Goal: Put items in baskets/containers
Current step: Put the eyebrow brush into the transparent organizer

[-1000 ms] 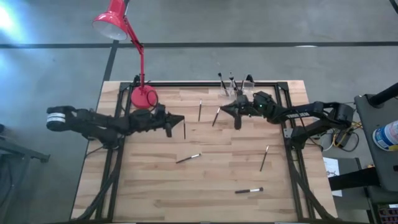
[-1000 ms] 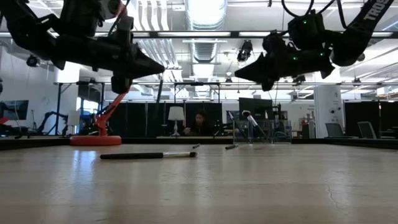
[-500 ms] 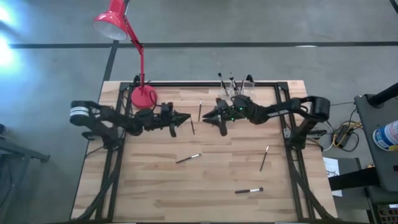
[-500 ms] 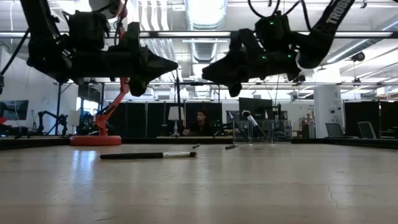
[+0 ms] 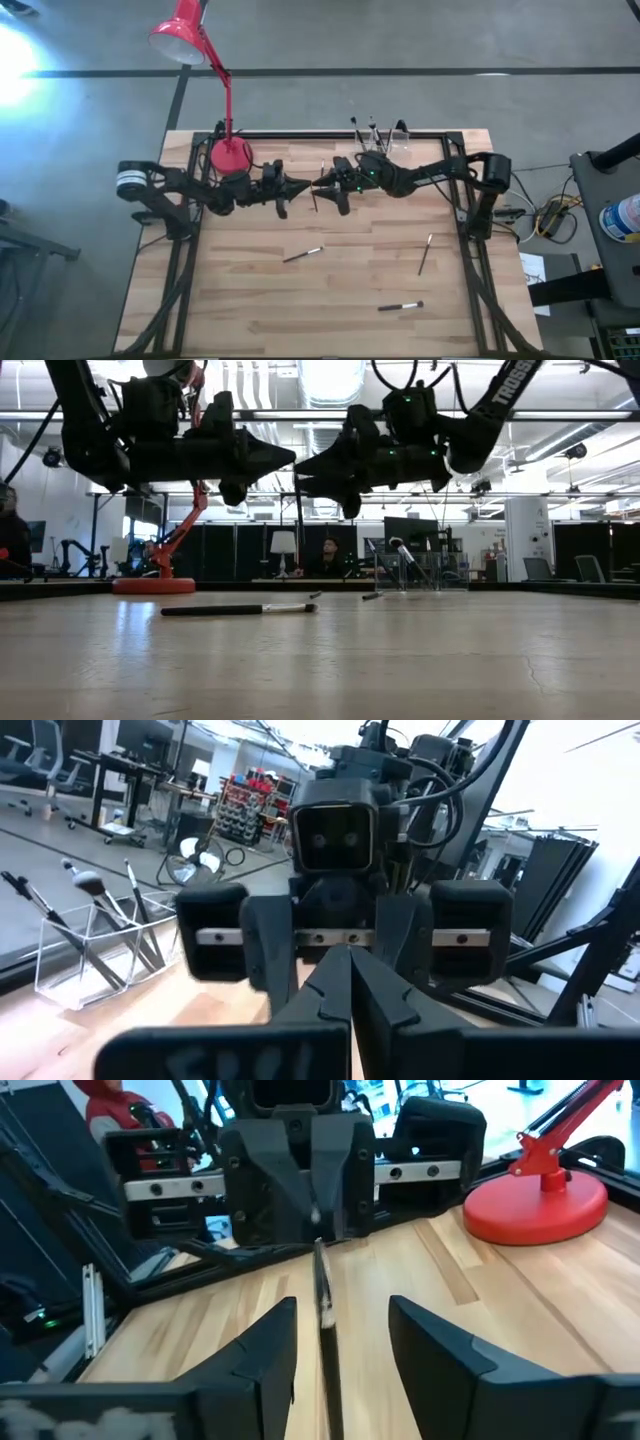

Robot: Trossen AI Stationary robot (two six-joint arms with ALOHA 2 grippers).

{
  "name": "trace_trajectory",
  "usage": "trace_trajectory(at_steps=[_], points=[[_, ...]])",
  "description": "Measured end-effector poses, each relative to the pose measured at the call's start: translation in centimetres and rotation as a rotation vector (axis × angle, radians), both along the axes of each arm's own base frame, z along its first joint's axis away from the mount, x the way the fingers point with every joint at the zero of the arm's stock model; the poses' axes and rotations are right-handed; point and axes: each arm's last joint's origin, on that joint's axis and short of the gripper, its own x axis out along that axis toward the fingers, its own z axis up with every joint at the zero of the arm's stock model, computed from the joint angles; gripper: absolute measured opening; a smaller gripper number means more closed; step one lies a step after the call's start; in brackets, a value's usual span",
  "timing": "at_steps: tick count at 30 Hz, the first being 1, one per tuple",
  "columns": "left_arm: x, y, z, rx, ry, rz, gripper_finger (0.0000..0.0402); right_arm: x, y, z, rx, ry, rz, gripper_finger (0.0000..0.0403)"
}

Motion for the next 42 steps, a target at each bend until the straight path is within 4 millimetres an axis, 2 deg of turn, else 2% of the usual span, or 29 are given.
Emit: trace_trajectory(at_steps=[6,14,20,23,28,32,36,42], points=[[0.0,0.2,0.0,0.005,0.003,0.008,0.0000,1.2,-0.1,0.3,-0.009,-0.017,0.008,0.0127],[-0.1,0.7,0.1,-0.040,-0.008,0.016,0.0000,1.4,-0.1,0.3,-0.033,-0.018,0.010,0.0023],[-0.6,0.7,1.2,-0.046,-0.021,-0.032,0.0019,1.1,-0.3,0.7,-0.045,-0.003,-0.001,0.0017],[-1.2,0.8,1.6,-0.031,0.009,-0.026,0.0034,0.4,-0.9,1.4,-0.079,0.047,-0.077,0.0016],[-2.1,0.6,2.2,0.031,0.030,-0.018,0.0041,-1.6,-2.9,3.4,-0.155,0.131,-0.245,0.0015],[-2.8,0.3,2.2,0.051,0.024,-0.016,0.0041,-4.0,-5.5,4.8,-0.219,0.218,-0.459,0.0015],[-2.9,0.3,2.0,0.066,0.039,-0.013,0.0041,-6.6,-8.8,5.3,-0.245,0.287,-0.656,0.0014],[-2.9,0.3,1.9,0.071,0.045,-0.012,0.0041,-9.4,-13.0,5.0,-0.235,0.319,-0.800,0.0014]])
